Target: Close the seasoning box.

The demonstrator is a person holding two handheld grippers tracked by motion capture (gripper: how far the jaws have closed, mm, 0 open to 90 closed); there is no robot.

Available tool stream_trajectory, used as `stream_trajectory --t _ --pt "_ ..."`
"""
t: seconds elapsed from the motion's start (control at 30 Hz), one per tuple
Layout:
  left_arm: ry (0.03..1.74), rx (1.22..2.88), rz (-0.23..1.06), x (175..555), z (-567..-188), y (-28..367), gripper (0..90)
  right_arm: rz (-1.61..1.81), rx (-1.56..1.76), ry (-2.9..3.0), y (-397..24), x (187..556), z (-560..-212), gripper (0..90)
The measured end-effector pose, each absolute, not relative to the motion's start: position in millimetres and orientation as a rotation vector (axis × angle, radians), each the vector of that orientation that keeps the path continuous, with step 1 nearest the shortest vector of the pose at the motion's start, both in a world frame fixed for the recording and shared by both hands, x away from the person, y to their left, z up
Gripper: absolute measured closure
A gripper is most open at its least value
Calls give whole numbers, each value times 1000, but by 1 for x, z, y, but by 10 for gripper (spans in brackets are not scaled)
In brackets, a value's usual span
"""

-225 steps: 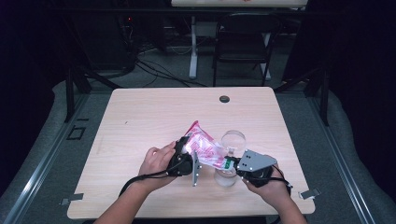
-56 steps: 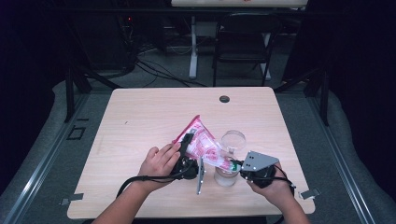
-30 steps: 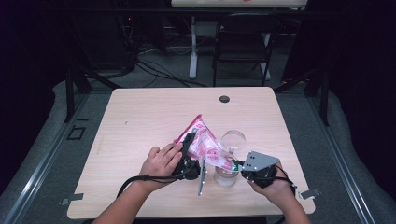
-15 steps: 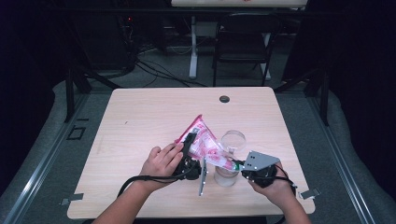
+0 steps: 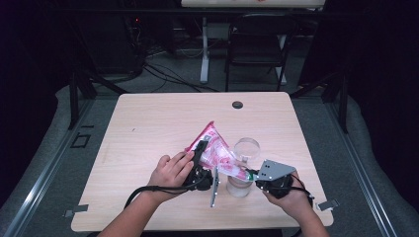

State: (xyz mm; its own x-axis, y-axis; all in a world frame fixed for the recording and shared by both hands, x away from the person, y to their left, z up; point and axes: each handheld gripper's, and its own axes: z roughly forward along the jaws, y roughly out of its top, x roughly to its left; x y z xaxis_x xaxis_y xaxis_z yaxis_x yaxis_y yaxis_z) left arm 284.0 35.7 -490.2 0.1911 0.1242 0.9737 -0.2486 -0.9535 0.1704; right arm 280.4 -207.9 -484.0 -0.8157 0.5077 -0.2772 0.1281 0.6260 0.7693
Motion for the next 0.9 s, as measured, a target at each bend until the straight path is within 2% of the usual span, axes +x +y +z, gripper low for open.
stream_trajectory --t 0.9 --pt "-130 2188 1824 285 -488 34 649 1066 504 2371 -208 281 -484 900"
